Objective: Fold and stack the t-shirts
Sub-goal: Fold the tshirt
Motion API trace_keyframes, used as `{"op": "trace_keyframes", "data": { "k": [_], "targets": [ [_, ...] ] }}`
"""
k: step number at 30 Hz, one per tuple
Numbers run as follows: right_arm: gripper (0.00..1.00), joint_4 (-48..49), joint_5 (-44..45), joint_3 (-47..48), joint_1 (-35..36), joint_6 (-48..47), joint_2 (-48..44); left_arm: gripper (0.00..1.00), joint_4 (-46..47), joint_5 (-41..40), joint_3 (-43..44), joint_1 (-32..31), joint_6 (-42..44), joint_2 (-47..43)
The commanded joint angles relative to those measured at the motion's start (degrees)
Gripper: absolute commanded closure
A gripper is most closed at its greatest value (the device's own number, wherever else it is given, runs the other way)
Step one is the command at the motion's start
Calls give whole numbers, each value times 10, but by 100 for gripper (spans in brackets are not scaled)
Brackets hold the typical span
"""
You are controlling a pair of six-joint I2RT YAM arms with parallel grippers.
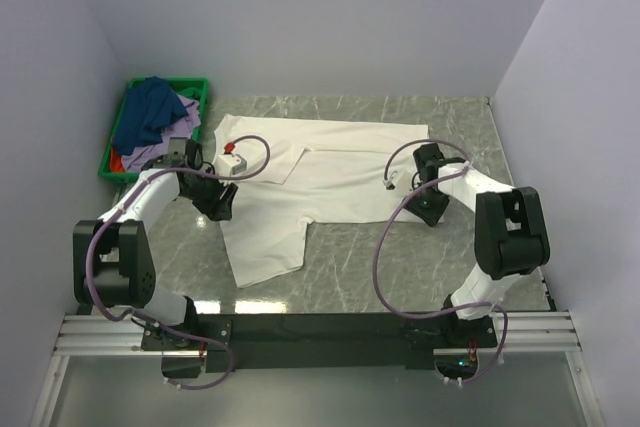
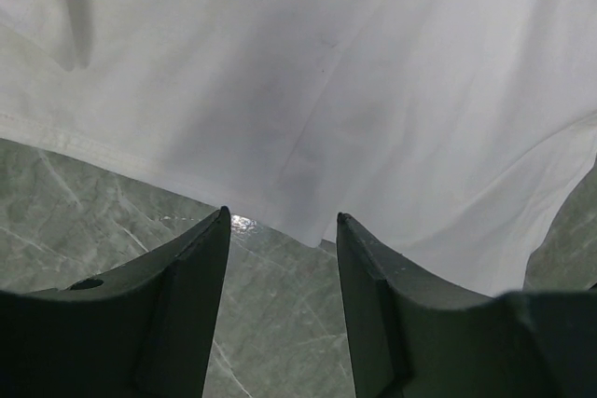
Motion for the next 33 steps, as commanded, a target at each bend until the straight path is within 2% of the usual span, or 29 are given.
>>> {"op": "trace_keyframes", "data": {
  "k": [1,4,8,13,16,18,24,25,28,33],
  "targets": [
    [59,34,21,-8,-1,-9,27,45,12,2,-8,-5,29,0],
    [64,39,29,-8,-1,-8,42,45,27,-9,-23,-10,45,-6],
    [76,44,36,-9,-1,-4,47,46,59,-44,-44,-20,61,-5],
    [87,43,40,-3,-1,-3,55,49,118,-69,-67,-33,56,12],
    [100,38,37,7,-1,4,59,50,124,-71,-73,-39,70,31],
    [100,35,37,11,-2,5,60,52,121,-71,-86,-43,80,36],
    [100,27,33,4,-3,2,40,81,86,-78,-109,-47,106,17],
    [100,20,32,3,-5,2,34,89,77,-76,-107,-46,107,12],
    [100,3,25,-2,-9,-3,10,99,34,-65,-99,-44,117,-13],
    [100,-32,7,2,-27,-13,-33,99,-30,-33,-70,-34,128,-52]
  ]
}}
